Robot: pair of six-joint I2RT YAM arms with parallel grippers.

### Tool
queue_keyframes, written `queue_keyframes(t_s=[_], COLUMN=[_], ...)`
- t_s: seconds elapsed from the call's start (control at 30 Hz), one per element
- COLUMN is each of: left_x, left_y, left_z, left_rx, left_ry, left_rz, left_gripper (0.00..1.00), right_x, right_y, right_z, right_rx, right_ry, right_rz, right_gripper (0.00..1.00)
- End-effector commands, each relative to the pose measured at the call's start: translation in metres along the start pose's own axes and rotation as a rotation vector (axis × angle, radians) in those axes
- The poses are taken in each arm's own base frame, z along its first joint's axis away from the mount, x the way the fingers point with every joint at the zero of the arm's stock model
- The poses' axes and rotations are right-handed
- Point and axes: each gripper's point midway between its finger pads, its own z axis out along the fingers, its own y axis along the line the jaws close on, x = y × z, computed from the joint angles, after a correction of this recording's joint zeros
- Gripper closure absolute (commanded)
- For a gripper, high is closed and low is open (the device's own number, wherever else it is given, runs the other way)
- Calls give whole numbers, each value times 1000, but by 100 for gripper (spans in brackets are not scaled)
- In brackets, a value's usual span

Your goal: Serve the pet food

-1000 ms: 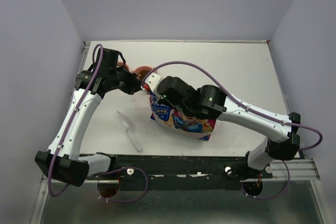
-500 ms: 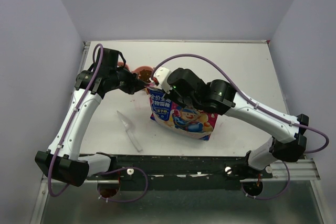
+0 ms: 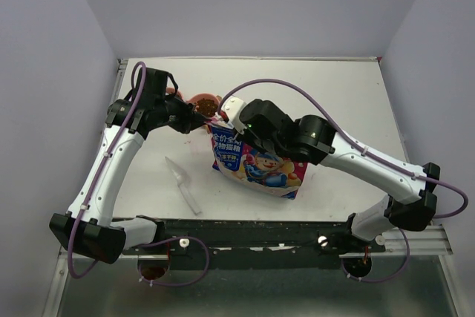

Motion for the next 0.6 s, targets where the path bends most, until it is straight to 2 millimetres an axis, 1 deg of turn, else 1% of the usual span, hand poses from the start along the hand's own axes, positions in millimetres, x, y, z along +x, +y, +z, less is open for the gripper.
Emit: queue_keyframes(t_s=[0.0,0.03,0.1,0.13,0.17,0.27,0.37,0.43,0.5,0.57], left_x=[2,2,2,2,2,0,-2,-3,-4,-5], left_y=[-32,-33,-33,-32,-32,-31,-31,-32,-33,-34], left_z=[-22,-23,-22,-22,-21,-21,-22,-23,-24,-23], left_rx=[121,126,126,124,123,123,123,126,128,125], left_ry=[-9,-10,-10,-11,-11,-18,-18,-23,-26,-27], left_rz=[38,39,43,41,42,38,35,37,39,42], left_gripper=[100,100,100,100,100,100,100,100,100,100], right_x=[14,14,12,12,13,18,18,24,35,42], right_y=[-14,-14,-16,-19,-19,-24,-30,-35,-35,-32], right_z=[-12,-13,-16,-17,-18,-22,-29,-33,-33,-34], right_rx=[43,44,51,58,62,81,83,95,99,86], right_ry=[29,28,15,13,15,18,-8,6,42,55], right_rz=[-5,-1,13,18,20,27,63,71,57,44], right_gripper=[71,79,92,94,100,100,100,99,89,87])
